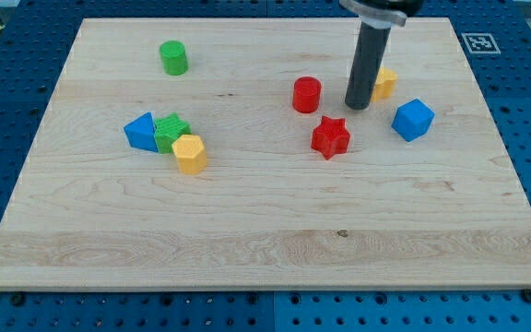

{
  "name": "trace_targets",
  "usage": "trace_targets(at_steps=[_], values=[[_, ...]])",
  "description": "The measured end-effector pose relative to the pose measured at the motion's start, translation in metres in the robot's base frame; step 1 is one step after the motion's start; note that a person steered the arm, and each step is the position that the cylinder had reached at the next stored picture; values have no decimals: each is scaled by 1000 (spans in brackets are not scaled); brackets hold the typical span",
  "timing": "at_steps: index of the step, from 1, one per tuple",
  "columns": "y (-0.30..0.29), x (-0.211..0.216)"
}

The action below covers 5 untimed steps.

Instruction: Move the red circle close to the red star

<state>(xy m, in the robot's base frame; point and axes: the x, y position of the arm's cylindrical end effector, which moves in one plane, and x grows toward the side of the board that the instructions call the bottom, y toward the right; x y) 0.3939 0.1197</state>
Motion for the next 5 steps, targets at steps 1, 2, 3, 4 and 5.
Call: trace_targets(at_steps=[1, 2, 3, 4, 5], values=[[0, 38], [0, 74], [-1, 96], [-1, 99], [10, 98]])
